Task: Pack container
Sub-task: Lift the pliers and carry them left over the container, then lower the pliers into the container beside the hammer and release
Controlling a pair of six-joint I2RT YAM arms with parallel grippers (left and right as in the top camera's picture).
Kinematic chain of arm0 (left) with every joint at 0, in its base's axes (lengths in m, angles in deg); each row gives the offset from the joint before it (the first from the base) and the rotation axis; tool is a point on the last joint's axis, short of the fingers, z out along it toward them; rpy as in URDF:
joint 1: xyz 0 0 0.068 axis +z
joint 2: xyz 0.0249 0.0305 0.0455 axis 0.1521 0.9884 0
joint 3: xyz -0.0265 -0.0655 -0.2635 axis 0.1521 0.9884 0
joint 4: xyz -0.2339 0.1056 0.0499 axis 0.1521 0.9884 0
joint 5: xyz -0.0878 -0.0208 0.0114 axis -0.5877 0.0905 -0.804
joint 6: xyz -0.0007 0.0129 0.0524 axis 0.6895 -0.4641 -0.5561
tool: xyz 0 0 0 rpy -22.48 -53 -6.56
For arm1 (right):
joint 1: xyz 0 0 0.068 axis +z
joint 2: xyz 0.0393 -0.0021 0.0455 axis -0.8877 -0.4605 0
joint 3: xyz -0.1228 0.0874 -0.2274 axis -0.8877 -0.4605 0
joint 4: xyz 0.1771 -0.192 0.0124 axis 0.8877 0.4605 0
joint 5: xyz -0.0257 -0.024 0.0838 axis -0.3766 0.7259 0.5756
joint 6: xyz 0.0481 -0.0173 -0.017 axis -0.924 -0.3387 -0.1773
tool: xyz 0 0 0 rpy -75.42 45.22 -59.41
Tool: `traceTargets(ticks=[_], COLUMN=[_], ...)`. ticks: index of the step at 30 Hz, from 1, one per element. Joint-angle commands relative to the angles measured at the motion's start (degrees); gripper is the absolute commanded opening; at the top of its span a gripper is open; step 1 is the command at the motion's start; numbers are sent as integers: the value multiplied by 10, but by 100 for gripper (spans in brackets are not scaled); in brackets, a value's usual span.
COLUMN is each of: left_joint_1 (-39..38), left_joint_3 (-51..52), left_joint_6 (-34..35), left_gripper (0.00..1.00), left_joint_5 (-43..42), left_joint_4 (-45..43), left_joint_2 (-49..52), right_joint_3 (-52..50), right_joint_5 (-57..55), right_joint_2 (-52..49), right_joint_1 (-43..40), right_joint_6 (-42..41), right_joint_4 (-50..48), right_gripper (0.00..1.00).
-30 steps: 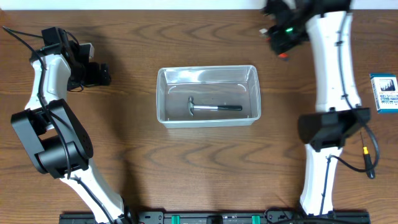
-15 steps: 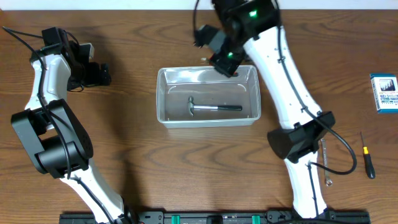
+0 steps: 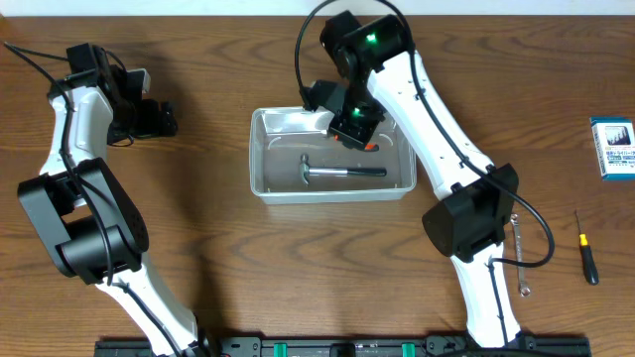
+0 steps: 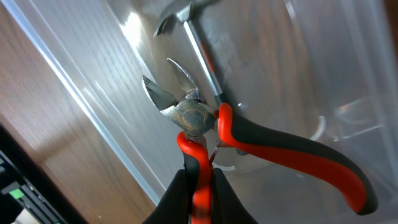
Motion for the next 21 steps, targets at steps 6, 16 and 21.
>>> traceTargets(ticks=[6,16,21], left_joint_1=[0,0,0], left_joint_3=[2,2,2], left_joint_6=[-3,-3,-3], left_gripper=[98,98,98], left_joint_5=[5,5,5], left_joint_4=[0,0,0], left_joint_2=[3,3,3], right_joint_3=[-86,-145,-172], right_joint_5=[16,24,24], right_joint_2=[2,2,1], right_joint_1=[4,3,3], right_joint_6=[14,14,13], right_joint_4=[-33,-87,-120], right_gripper=[1,1,2])
